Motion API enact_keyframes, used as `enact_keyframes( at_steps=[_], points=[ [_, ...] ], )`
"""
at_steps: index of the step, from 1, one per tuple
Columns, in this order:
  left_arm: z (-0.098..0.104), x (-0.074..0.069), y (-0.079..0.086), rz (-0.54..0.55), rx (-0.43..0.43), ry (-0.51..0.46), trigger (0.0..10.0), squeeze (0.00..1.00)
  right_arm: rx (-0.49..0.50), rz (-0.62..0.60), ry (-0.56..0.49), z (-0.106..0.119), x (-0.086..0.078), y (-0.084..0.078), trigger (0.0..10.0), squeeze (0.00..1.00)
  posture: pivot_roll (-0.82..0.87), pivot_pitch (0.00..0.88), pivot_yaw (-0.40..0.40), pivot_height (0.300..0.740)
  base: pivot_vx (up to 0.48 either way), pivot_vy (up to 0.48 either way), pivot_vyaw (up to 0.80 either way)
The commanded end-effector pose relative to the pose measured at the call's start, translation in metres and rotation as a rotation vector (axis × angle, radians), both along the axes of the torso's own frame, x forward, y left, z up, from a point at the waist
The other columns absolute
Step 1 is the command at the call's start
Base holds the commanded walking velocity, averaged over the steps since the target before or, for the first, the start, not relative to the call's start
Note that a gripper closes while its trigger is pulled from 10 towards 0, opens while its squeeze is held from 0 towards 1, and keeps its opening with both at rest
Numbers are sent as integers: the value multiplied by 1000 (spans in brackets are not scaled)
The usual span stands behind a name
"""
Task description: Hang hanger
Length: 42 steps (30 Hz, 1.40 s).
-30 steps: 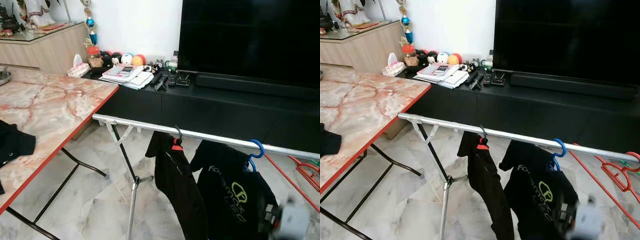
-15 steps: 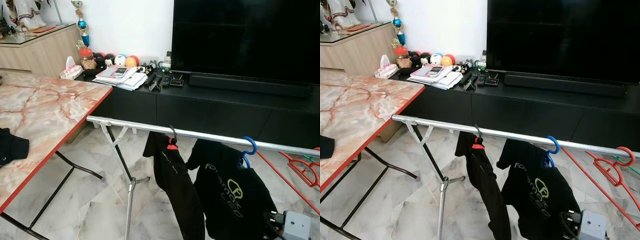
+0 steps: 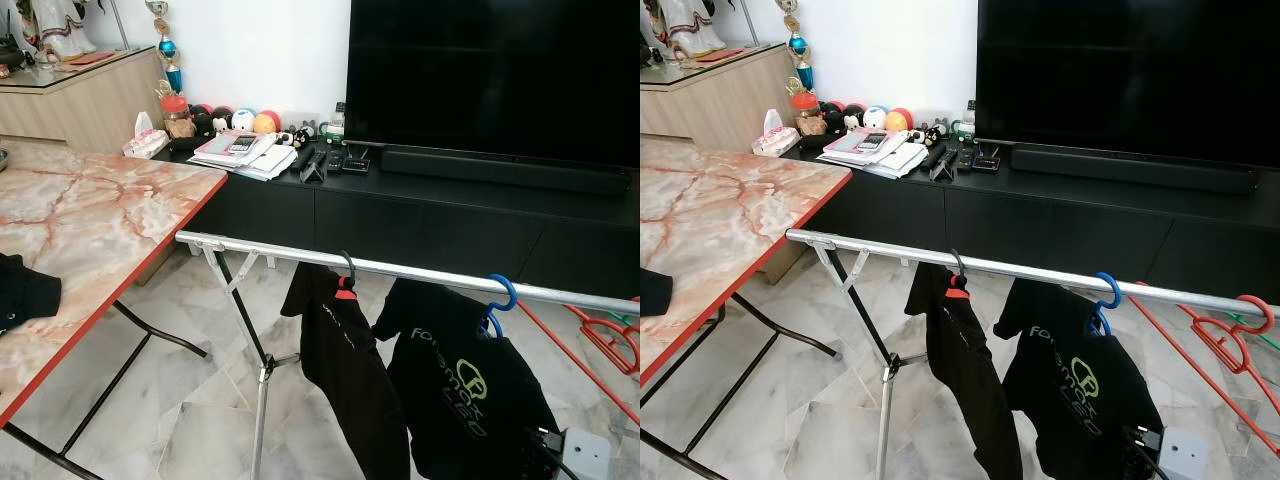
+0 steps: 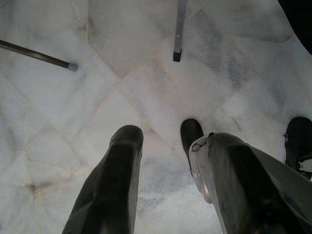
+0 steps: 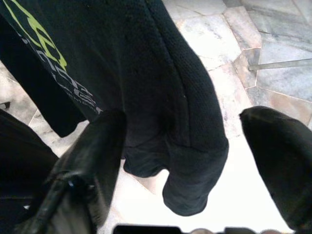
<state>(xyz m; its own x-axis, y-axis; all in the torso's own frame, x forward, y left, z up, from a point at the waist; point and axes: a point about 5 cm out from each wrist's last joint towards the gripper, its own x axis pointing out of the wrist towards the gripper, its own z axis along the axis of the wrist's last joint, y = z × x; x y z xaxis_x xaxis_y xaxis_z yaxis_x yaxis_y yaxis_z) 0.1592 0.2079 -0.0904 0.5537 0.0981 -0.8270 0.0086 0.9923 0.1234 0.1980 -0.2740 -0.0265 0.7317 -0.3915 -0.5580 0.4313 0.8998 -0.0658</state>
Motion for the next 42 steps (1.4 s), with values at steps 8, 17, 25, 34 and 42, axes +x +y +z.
enact_keyframes(
  at_steps=[8,17,25,34,42],
  points=[
    [-2,-4,0,-39,19,25,10000,0,9,15,6,-3,2,2,0,0,-55,0,6,740,0,0,0],
    [-3,-6,1,-45,21,33,10000,0,11,26,27,-8,-1,7,0,0,-54,0,8,740,0,0,0],
    [-2,-6,1,-53,25,33,10000,0,12,33,19,-8,1,10,0,0,-54,0,10,740,0,0,0],
    [-2,-6,2,-57,27,37,10000,0,16,55,35,-12,-3,18,0,0,-54,0,11,740,0,0,0],
    [-2,-6,1,-62,24,38,10000,0,27,69,43,-16,-7,27,0,0,-54,0,12,740,0,0,0]
  ],
)
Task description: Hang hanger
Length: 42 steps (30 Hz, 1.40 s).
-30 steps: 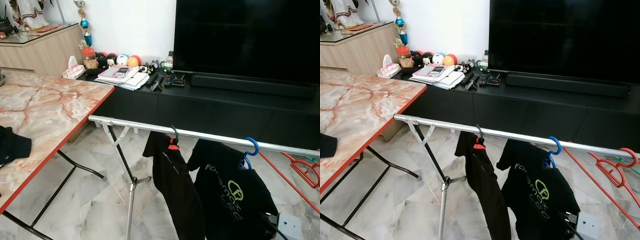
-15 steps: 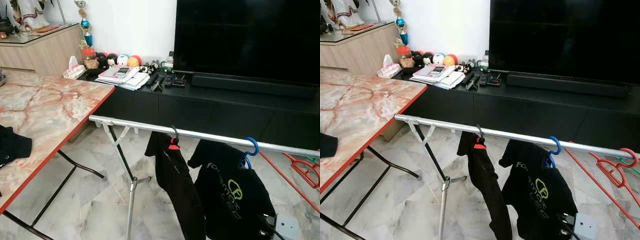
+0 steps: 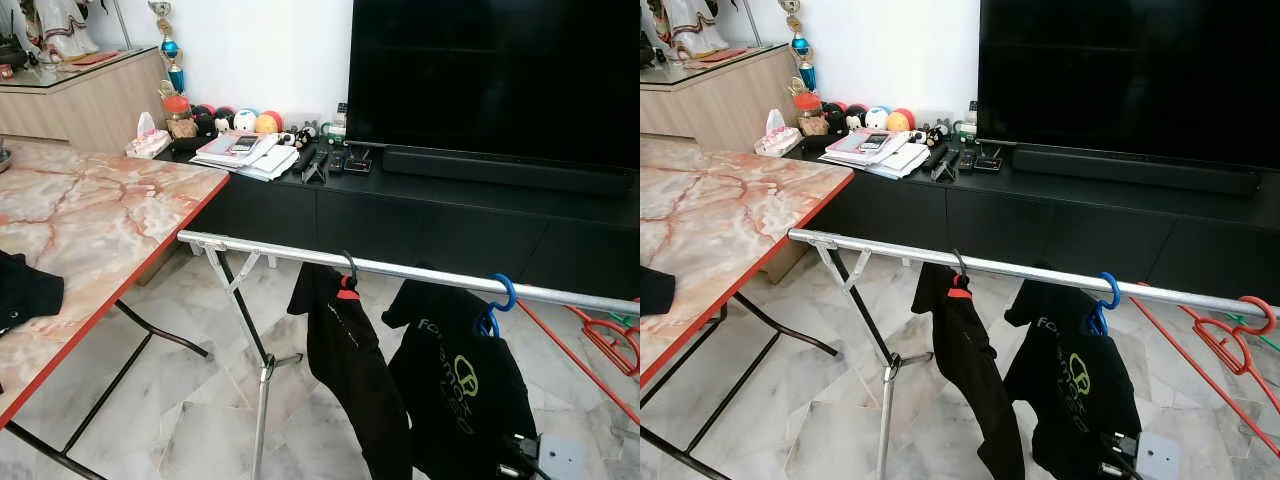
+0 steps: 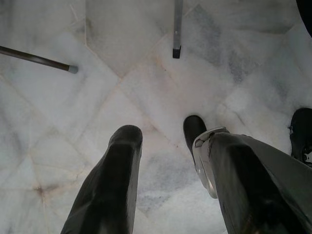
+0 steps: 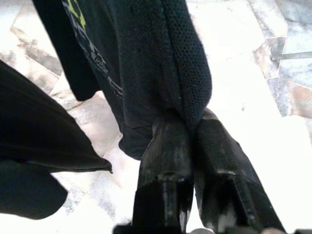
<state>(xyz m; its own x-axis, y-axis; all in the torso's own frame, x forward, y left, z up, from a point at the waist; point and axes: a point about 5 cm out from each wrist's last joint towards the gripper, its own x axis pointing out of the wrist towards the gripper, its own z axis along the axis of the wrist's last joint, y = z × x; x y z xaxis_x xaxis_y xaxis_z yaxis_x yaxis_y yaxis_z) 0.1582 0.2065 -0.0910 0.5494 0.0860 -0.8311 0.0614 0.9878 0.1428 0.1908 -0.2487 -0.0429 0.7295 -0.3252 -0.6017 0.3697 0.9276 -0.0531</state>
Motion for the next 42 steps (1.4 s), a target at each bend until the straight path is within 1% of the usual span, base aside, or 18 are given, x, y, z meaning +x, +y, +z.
enact_keyframes(
  at_steps=[1,7,10,16,23,27,42],
  points=[
    [-2,-5,2,-11,5,27,10000,0,-5,6,1,0,0,1,0,0,-54,0,12,740,0,0,0],
    [-2,-5,2,-12,5,26,10000,0,-2,17,24,-4,-3,3,0,0,-53,0,11,740,0,0,0],
    [-2,-5,2,-14,4,28,10000,0,4,30,74,-10,-11,7,0,0,-54,0,13,740,0,0,0],
    [-2,-5,2,-17,0,31,10000,0,16,53,148,-19,-18,11,0,0,-52,0,10,740,0,0,0],
    [-2,-5,1,-21,-5,35,10000,0,26,74,205,-25,-25,14,0,0,-53,0,12,740,0,0,0],
    [-3,-6,0,-23,-7,38,10000,0,38,106,246,-28,-27,16,0,0,-53,0,12,740,0,0,0],
    [-3,-7,0,-24,-8,45,10000,0,56,147,296,-36,-34,20,0,0,-54,0,11,740,0,0,0]
  ],
)
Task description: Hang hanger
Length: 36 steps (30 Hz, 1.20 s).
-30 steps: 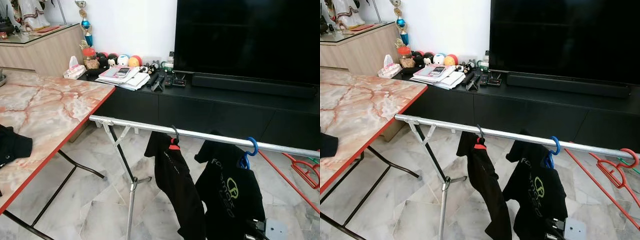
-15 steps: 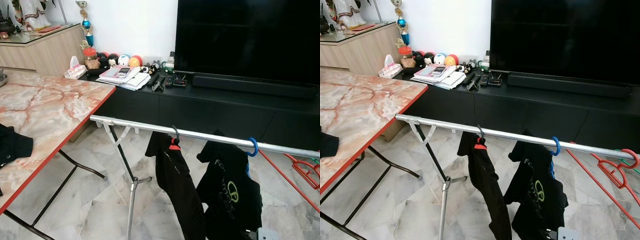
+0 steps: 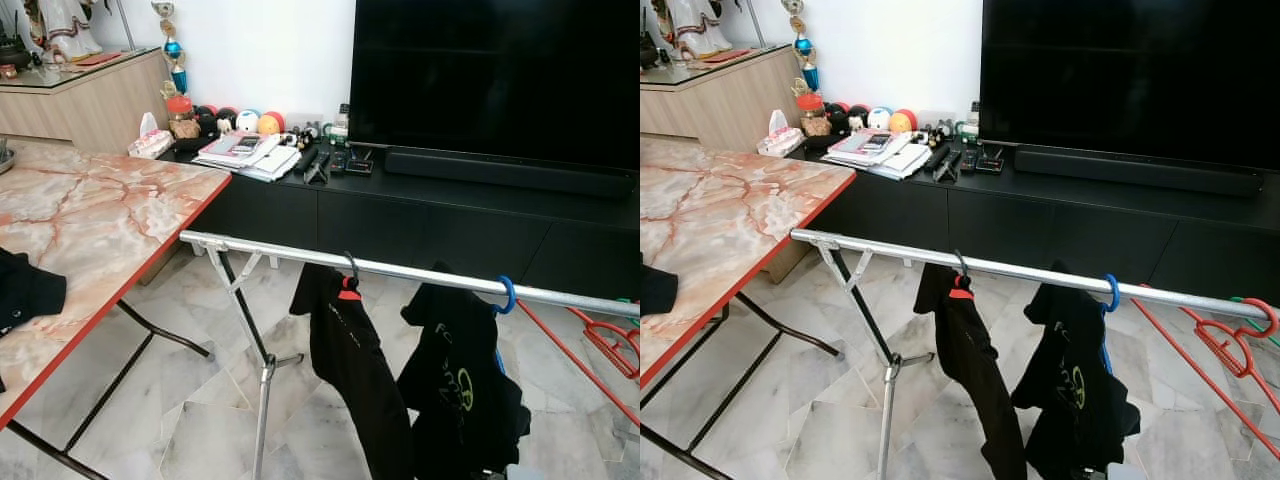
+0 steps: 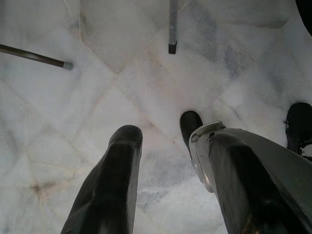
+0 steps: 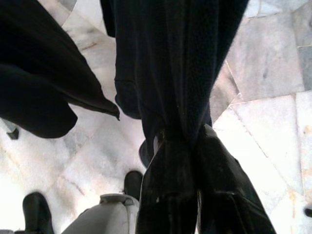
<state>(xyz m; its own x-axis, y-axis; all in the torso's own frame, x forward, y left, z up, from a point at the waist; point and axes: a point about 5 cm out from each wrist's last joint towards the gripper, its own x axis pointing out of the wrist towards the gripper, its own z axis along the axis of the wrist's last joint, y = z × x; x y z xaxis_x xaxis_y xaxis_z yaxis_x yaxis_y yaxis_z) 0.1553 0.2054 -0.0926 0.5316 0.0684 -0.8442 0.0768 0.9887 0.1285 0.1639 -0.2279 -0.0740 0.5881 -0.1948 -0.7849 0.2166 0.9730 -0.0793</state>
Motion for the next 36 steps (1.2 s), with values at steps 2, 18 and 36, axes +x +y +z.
enact_keyframes(
  at_steps=[2,18,36],
  points=[
    [-2,-5,2,-11,6,24,10000,0,4,5,37,-5,-8,0,0,0,-53,0,12,740,0,0,0],
    [-2,-6,2,-11,9,29,10000,0,-12,4,25,-7,-6,0,10000,0,-55,0,12,740,0,0,0],
    [-2,-6,2,-16,11,32,10000,0,9,1,-165,10,5,0,10000,1000,-63,0,13,740,0,0,0]
  ],
)
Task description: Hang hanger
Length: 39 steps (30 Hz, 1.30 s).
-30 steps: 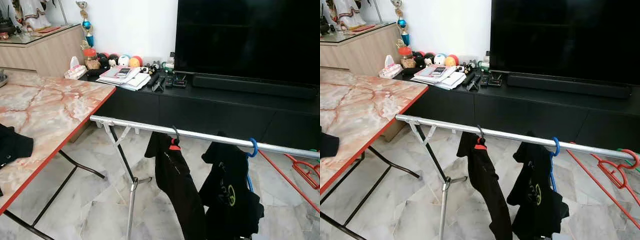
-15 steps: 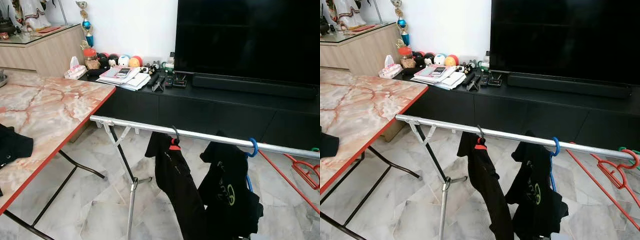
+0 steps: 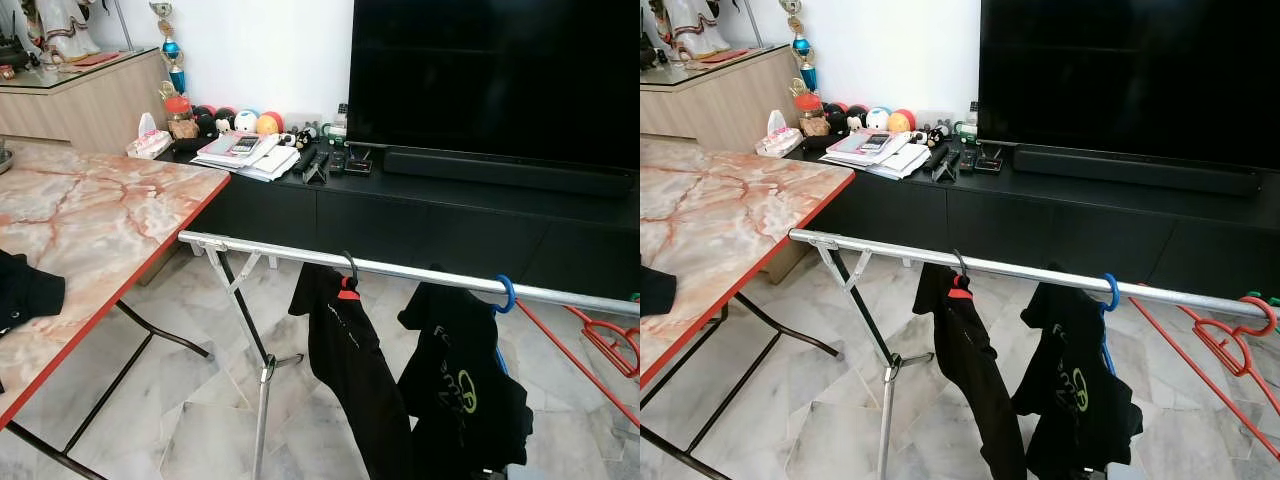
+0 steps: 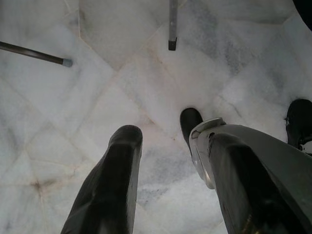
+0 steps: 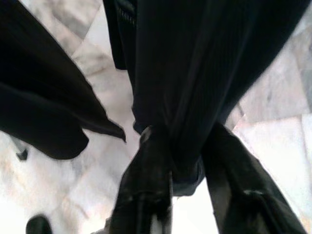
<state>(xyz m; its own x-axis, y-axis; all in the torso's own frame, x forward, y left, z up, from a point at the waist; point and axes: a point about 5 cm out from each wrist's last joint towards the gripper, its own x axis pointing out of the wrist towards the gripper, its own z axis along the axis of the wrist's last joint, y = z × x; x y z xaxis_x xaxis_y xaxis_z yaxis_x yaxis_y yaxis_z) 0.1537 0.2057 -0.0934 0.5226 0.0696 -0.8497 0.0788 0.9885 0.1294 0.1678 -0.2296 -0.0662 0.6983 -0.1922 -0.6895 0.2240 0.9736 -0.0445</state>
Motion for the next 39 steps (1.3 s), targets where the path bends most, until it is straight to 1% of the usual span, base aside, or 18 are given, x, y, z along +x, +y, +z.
enact_keyframes(
  at_steps=[1,6,8,9,12,13,17,18,21,23,26,28,29,30,31,32,35,39],
  points=[
    [-2,-5,2,-16,9,22,10000,0,7,2,-27,4,2,2,10000,1000,-61,0,11,740,0,0,0],
    [-2,-5,2,-17,9,24,10000,0,-8,25,-108,20,3,4,10000,1000,-63,0,11,740,0,0,0],
    [-2,-5,2,-16,10,26,10000,0,-17,44,-168,32,5,6,10000,1000,-64,0,10,740,0,0,0],
    [-2,-6,2,-17,11,27,10000,0,-18,60,-227,43,7,9,10000,1000,-66,0,10,740,0,0,0],
    [-2,-6,3,-18,12,30,10000,0,-18,72,-323,66,7,12,10000,1000,-67,0,11,740,0,0,0],
    [-2,-6,3,-18,12,30,10000,0,-18,72,-323,66,7,12,10000,1000,-67,0,11,740,0,0,0],
    [-2,-7,3,-21,11,31,10000,0,-43,48,-474,93,10,12,10000,1000,-70,0,13,740,0,0,0],
    [-2,-7,3,-23,12,32,10000,0,-51,17,-539,105,13,9,10000,1000,-71,0,14,740,0,0,0],
    [-2,-7,3,-29,12,33,10000,0,-114,-71,-640,126,22,-6,10000,1000,-74,0,19,740,0,0,0],
    [-3,-7,2,-35,13,34,10000,0,-129,-89,-653,130,26,-10,10000,1000,-74,0,20,740,0,0,0],
    [-3,-8,2,-44,14,39,10000,0,-169,-126,-696,144,39,-22,10000,1000,-78,0,29,740,0,0,0],
    [-3,-8,2,-47,15,40,10000,0,-163,-137,-722,151,49,-26,10000,1000,-77,0,28,740,0,0,0],
    [-3,-7,2,-46,15,35,10000,0,-147,-132,-758,157,55,-24,10000,1000,-76,0,27,740,0,0,0],
    [-2,-6,3,-41,12,29,10000,0,-142,-121,-783,161,58,-23,10000,643,-68,0,26,740,0,0,0],
    [-1,-5,3,-33,10,21,10000,0,-138,-103,-816,167,61,-19,10000,67,-64,0,26,740,0,0,0],
    [-1,-4,4,-32,12,17,10000,0,-138,-86,-841,172,63,-15,10000,0,-62,0,27,740,0,0,0],
    [0,-3,5,-26,17,12,10000,0,-143,-54,-891,181,64,-8,10000,0,-58,0,24,740,0,0,0],
    [-2,-9,7,-13,16,19,10000,0,-134,-41,-953,196,59,1,10000,0,-69,0,36,740,0,0,0]
  ],
)
